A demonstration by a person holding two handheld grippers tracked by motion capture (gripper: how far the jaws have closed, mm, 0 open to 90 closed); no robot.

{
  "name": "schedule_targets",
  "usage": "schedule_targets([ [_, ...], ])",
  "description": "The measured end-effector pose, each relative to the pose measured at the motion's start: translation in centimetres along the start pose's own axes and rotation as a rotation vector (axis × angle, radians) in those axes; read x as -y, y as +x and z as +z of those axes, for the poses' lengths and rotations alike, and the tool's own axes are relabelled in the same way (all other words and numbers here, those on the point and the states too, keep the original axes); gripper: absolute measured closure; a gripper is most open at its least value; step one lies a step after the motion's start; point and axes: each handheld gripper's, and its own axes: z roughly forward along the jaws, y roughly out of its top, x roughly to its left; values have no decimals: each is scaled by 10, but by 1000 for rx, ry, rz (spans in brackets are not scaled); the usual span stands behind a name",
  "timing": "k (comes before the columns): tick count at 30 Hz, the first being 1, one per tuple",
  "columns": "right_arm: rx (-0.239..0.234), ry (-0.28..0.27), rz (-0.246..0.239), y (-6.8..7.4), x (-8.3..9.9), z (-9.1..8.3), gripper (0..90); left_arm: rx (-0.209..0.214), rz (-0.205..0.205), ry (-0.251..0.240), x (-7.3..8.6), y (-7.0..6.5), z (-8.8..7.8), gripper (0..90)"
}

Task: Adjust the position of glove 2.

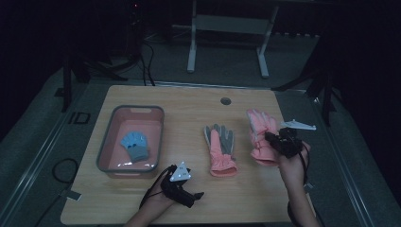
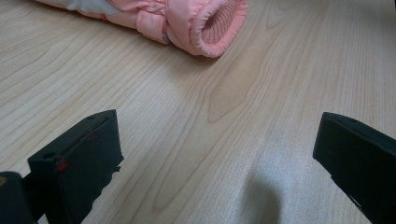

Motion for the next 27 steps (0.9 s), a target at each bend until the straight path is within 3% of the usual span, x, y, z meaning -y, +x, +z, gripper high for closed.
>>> schedule_targets([
  [7, -36, -28, -9, 37, -21, -2, 893, 0, 3, -1, 0, -1, 0, 13],
  [17, -87, -3, -38, 92, -22, 19, 893, 0, 8, -4, 0, -2, 0, 13],
  [22, -104, 18, -23, 105, -12, 33, 892, 0, 10, -7, -1, -2, -1, 13],
  [27, -93, 60, -5, 108, 3, 49, 891, 1, 14, -2, 0, -3, 0, 13],
])
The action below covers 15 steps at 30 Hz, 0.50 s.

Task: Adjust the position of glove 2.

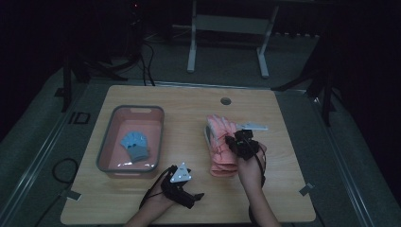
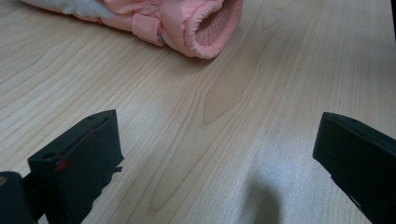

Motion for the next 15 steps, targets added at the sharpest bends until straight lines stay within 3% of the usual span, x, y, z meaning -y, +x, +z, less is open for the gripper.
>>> schedule_targets([
  [6, 1, 39, 23, -1, 15, 19, 885, 2, 0, 5, 0, 1, 1, 13],
  [15, -1, 48, 9, 2, 24, 31, 859, 7, -7, 9, 0, 1, 1, 13],
])
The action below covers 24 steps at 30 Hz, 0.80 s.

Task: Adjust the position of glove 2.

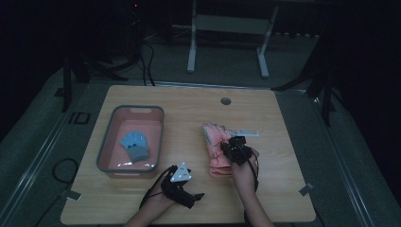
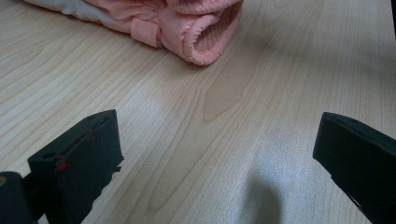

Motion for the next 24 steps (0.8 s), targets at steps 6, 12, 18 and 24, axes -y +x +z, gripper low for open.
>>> schedule_targets([
  [6, -33, -11, 0, -5, -5, -7, 714, 4, -12, -5, 0, 1, -1, 13],
  [12, -58, -29, -12, -16, -9, -17, 585, -17, 6, -6, -1, 0, -2, 13],
  [18, -97, -48, -49, -24, -13, -30, 368, -23, 4, 6, -2, -1, -2, 13],
  [24, -173, -65, -93, -37, -10, -41, 151, -12, -68, -31, -7, -1, -3, 13],
])
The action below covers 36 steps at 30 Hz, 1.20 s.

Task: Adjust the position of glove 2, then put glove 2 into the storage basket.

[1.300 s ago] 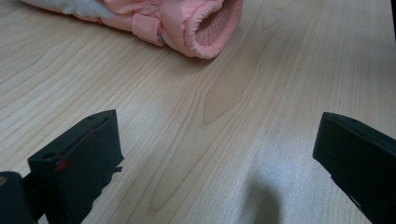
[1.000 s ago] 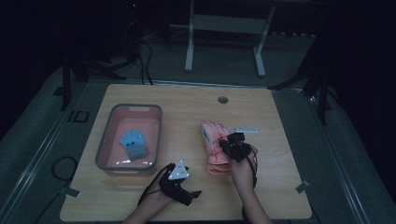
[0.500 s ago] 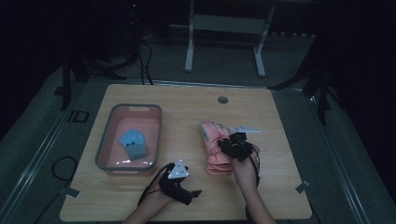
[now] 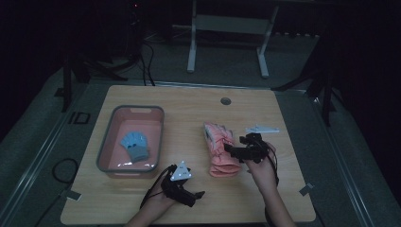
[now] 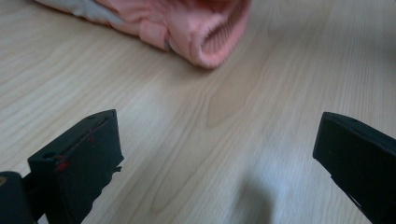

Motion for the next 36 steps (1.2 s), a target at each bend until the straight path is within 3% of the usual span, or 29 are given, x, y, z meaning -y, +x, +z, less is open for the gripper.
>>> schedule_targets([
  [2, 4, -4, -48, -2, 2, -3, 149, 10, -4, 5, -5, -1, -2, 13],
  [5, -53, -3, -83, -8, 4, -10, 152, -1, 13, 26, -15, -3, -3, 14],
  [9, -15, -18, -166, -14, 6, -17, 139, -12, 6, 20, -30, -8, -8, 14],
  [13, -16, -2, -110, -27, 8, -24, 142, 16, 9, 15, -50, -10, -12, 13],
  [15, -25, 11, -80, -32, 8, -26, 141, 11, 21, 16, -60, -10, -12, 14],
  [17, -18, 20, -78, -35, 7, -27, 137, 6, 26, 8, -71, -9, -12, 14],
  [19, -35, 15, -55, -37, 5, -27, 133, 9, 20, -1, -83, -6, -12, 14],
  [22, -57, 3, -57, -38, 2, -27, 122, 1, 23, -8, -99, -3, -10, 14],
  [24, -46, 13, -78, -39, 0, -25, 150, -1, 16, -4, -108, 1, -7, 14],
  [27, -42, 9, -87, -41, -1, -21, 351, -18, -3, 18, -124, 9, 1, 53],
  [28, -38, 21, -88, -42, -1, -19, 467, -27, -10, 13, -129, 11, 3, 62],
  [31, -60, 24, -67, -43, -2, -13, 582, -64, -21, 3, -141, 17, 8, 137],
  [33, -66, 33, -61, -42, -3, -7, 606, -72, -22, 15, -146, 21, 13, 176],
  [35, -78, 45, -66, -40, -4, -1, 611, -86, -43, 31, -147, 25, 19, 333],
  [36, -79, 45, -64, -40, -4, 1, 611, -87, -70, 36, -146, 28, 23, 363],
])
